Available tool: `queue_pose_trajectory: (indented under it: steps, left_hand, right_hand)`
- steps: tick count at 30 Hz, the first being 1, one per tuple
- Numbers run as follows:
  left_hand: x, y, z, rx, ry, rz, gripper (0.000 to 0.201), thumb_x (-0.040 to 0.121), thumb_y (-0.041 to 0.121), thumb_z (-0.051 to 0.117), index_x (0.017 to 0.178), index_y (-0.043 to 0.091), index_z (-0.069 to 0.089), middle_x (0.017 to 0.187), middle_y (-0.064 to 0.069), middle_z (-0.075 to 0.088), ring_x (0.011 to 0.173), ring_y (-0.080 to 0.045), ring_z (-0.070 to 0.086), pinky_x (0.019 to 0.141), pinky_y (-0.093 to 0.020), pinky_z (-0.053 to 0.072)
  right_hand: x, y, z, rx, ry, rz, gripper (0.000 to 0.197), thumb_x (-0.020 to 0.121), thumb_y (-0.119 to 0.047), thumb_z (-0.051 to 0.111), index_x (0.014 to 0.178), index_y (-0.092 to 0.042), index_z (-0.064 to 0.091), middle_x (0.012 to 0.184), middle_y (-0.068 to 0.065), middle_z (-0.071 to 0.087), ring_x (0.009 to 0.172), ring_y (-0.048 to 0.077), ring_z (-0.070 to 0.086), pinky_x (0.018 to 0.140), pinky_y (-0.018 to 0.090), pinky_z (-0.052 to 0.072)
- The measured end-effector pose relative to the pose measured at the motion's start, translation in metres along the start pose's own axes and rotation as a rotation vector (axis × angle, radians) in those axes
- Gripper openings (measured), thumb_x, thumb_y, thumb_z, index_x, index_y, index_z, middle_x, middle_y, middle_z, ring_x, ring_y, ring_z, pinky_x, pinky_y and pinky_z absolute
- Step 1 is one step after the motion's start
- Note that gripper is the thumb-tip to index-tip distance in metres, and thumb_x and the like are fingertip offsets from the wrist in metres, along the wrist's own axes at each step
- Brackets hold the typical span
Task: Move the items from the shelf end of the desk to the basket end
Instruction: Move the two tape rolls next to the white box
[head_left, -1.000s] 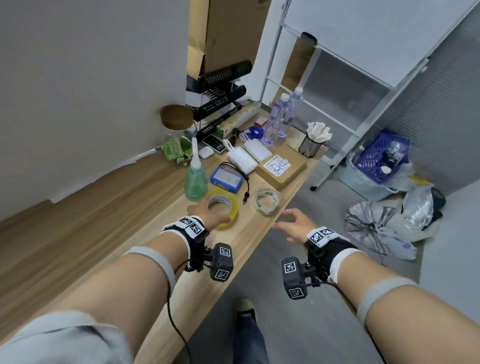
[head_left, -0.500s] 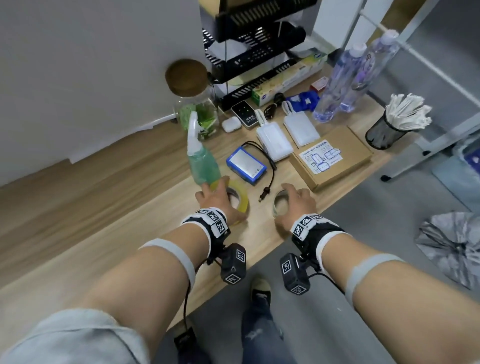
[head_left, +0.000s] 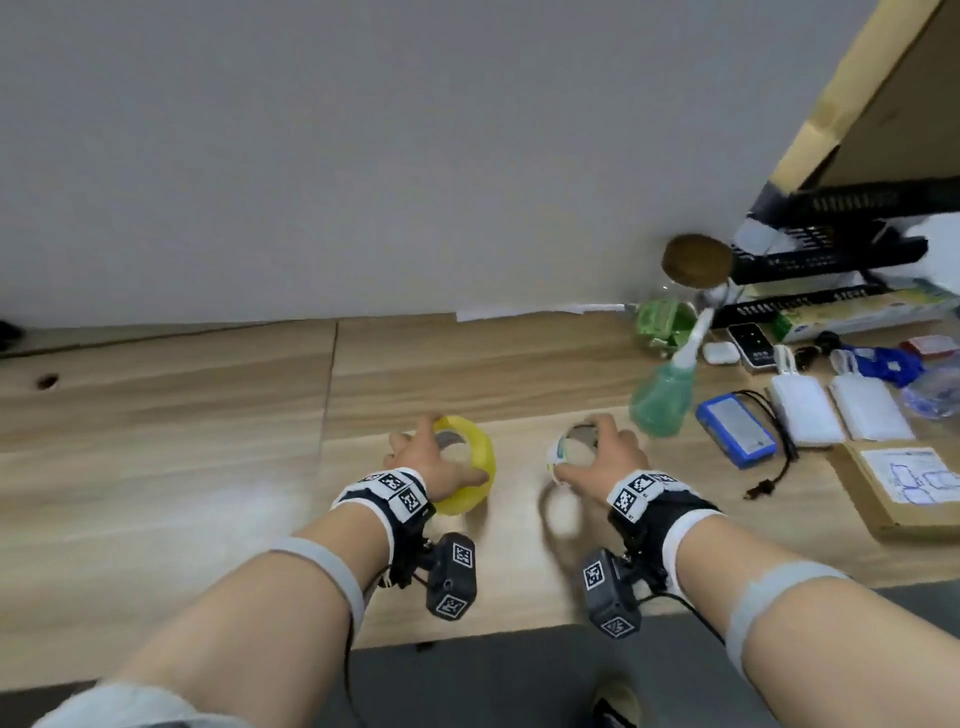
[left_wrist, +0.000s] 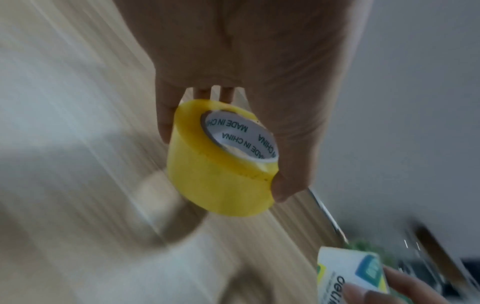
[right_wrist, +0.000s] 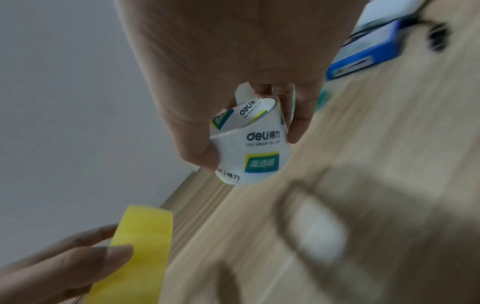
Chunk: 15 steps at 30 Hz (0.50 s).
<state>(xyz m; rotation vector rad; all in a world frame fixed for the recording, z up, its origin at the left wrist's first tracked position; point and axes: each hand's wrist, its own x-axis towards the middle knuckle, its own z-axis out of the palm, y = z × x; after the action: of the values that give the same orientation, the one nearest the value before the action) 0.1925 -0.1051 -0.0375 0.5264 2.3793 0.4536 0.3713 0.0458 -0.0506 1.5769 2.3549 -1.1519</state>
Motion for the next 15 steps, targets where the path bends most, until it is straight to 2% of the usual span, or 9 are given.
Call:
queue_pose_trajectory:
  steps: [4,6,9,12,15]
  left_hand:
    - [-0.009,-0.118,-0.097,-0.151,0.102,-0.060,0.116,0.037,0.060,0.085,0.138,0.043,0.030,0.134,-0.011,0.034,0.122,-0.037,0.050,0.106,-0.046,0.045]
    - [-0.016,-0.178,-0.145,-0.232,0.156,-0.091,0.112,0.043,0.056,0.088,0.138,0.042,0.031,0.135,-0.012,0.033,0.120,-0.038,0.051,0.105,-0.045,0.045]
    - [-0.030,-0.266,-0.212,-0.345,0.229,-0.151,0.110,0.051,0.052,0.089,0.142,0.040,0.028,0.139,-0.012,0.028,0.115,-0.040,0.052,0.100,-0.047,0.049]
    - [-0.044,-0.341,-0.269,-0.473,0.323,-0.189,0.109,0.057,0.045,0.090,0.145,0.035,0.028,0.142,-0.013,0.025,0.117,-0.037,0.050,0.098,-0.047,0.051]
    - [-0.057,-0.403,-0.311,-0.527,0.386,-0.238,0.107,0.060,0.045,0.089,0.146,0.036,0.027,0.143,-0.014,0.024,0.117,-0.039,0.049,0.096,-0.049,0.051]
  right_hand:
    - [-0.031,-0.113,0.072,-0.055,-0.043,-0.139,0.089,0.060,-0.048,0.073,0.138,-0.027,0.035,0.131,0.012,0.045,0.113,0.033,0.057,0.095,0.041,0.051]
    - [-0.047,-0.170,0.112,-0.091,-0.064,-0.222,0.092,0.058,-0.048,0.073,0.138,-0.025,0.035,0.133,0.013,0.048,0.114,0.031,0.057,0.094,0.039,0.051]
    - [-0.077,-0.255,0.167,-0.127,-0.092,-0.317,0.086,0.063,-0.038,0.077,0.138,-0.024,0.037,0.131,0.013,0.048,0.111,0.030,0.056,0.090,0.034,0.048]
    - [-0.105,-0.330,0.217,-0.150,-0.137,-0.402,0.085,0.062,-0.036,0.077,0.137,-0.027,0.038,0.131,0.011,0.047,0.112,0.029,0.054,0.093,0.035,0.048]
    - [-0.128,-0.392,0.264,-0.173,-0.183,-0.485,0.084,0.060,-0.036,0.078,0.134,-0.028,0.039,0.132,0.010,0.046,0.113,0.028,0.053,0.091,0.035,0.048]
